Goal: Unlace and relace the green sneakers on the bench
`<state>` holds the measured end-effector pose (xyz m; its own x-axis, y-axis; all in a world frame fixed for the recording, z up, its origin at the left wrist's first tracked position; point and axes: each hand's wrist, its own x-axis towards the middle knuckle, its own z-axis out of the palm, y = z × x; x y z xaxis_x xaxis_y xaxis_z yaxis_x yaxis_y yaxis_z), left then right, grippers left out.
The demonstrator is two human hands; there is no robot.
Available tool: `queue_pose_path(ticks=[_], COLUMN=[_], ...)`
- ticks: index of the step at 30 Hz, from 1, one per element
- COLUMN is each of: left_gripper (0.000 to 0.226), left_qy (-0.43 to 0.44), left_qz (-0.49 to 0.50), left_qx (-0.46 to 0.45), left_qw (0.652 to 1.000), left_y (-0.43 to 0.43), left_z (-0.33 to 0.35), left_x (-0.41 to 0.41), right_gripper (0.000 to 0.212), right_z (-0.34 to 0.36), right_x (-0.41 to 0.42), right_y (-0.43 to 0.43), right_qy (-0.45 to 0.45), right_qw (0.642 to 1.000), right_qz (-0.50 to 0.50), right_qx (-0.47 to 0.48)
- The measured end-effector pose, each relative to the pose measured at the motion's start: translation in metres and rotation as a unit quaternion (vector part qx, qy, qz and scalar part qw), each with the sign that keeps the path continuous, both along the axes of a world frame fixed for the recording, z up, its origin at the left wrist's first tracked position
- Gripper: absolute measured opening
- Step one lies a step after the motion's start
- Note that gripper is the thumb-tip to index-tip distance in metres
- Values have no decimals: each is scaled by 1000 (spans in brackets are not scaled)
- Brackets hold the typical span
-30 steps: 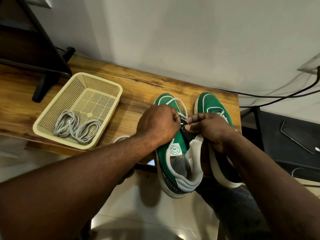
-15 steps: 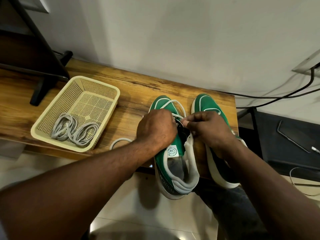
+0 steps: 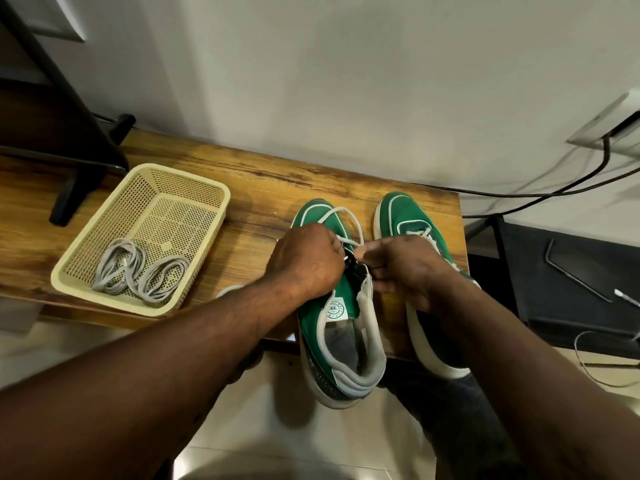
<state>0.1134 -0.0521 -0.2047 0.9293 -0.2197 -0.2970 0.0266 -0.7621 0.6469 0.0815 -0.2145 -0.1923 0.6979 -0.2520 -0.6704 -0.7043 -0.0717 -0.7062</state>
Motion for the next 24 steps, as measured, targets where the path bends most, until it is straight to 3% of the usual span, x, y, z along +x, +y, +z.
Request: queue_pose_path(ticks=[5,12,16,21,24], left_gripper=[25,27,28,29,29], left_qy=[-53,-151,-197,-130,-150], left_qz=[-24,-85,-106,-1,-30], left_qx=[9,41,70,7,16], left_qw=[998,984,972,991,988], left_y=[2,1,0,1,2], left_z=[5,10,10,5,3], left_x=[-4,-10,-11,-10,-7], right_gripper=[6,12,12,4,10], right_z=[-2,-4,-4,-3,-4], right_x=[2,3,2,0,-4], right_y=[5,7,4,3,6], right_qy=[5,-16,-12,-17,-31], right_qw=[1000,1000,999,998,997], right_qz=[-17,8,13,2,4], right_qx=[22,-13,29,66,72])
